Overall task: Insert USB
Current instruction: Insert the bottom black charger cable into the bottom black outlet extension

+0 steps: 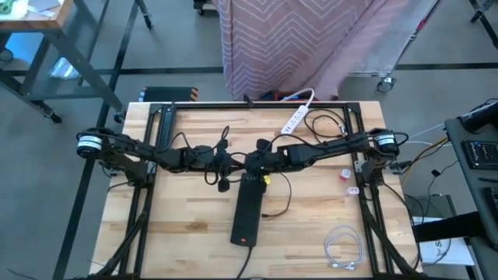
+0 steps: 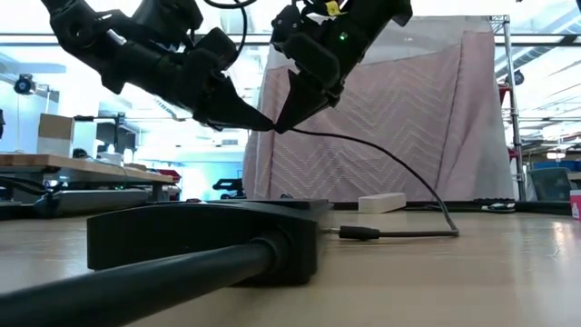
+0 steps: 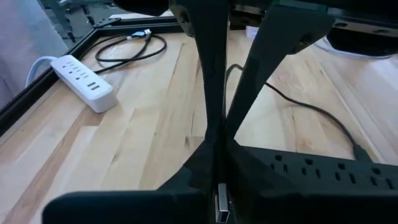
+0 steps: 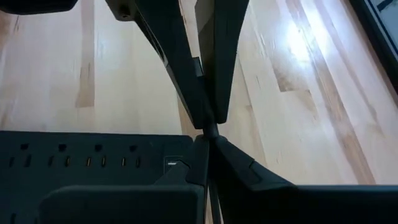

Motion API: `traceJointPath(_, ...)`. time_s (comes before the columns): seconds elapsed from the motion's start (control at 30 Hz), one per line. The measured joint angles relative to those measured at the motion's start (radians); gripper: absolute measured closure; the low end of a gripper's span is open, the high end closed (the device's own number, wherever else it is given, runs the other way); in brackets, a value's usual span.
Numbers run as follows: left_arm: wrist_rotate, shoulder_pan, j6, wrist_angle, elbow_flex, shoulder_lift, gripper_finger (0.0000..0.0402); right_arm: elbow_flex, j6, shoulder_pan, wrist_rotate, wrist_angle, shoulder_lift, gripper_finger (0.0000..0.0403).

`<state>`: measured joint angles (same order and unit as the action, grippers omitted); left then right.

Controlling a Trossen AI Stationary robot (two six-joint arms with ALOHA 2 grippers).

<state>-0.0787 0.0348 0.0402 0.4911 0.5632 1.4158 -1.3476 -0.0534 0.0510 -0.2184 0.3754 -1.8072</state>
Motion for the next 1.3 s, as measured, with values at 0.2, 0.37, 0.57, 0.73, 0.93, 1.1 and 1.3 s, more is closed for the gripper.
traceJointPath(0.2, 0.008, 0.000, 0.002, -0.034, 0.000, -0.044, 0.0394, 0.002, 0.067, 0.027, -0.029, -0.012, 0.041, 0.0337)
traceJointPath(0.37, 0.032, -0.025, 0.002, -0.065, -0.005, -0.149, 0.0394, 0.093, 0.142, 0.085, -0.036, -0.125, 0.194, 0.0280)
traceJointPath(0.57, 0.040, -0.097, 0.011, -0.029, -0.016, -0.283, 0.0394, 0.383, 0.369, 0.150, -0.034, -0.713, 0.377, 0.0249)
traceJointPath(0.73, 0.034, -0.170, 0.042, 0.052, -0.016, -0.308, 0.0394, 0.554, 0.376, 0.149, -0.029, -1.079, 0.404, 0.0242)
traceJointPath(0.93, -0.071, -0.188, 0.025, 0.083, -0.006, -0.291, 0.0394, 0.534, 0.359, 0.145, -0.026, -1.067, 0.360, 0.0242)
traceJointPath(1.1, -0.036, -0.189, 0.007, 0.092, 0.007, -0.271, 0.0394, 0.482, 0.391, 0.146, -0.032, -0.990, 0.327, 0.0251)
traceJointPath(1.3, 0.012, -0.203, 0.003, 0.101, 0.016, -0.280, 0.0393, 0.451, 0.413, 0.145, -0.044, -0.893, 0.326, 0.0262)
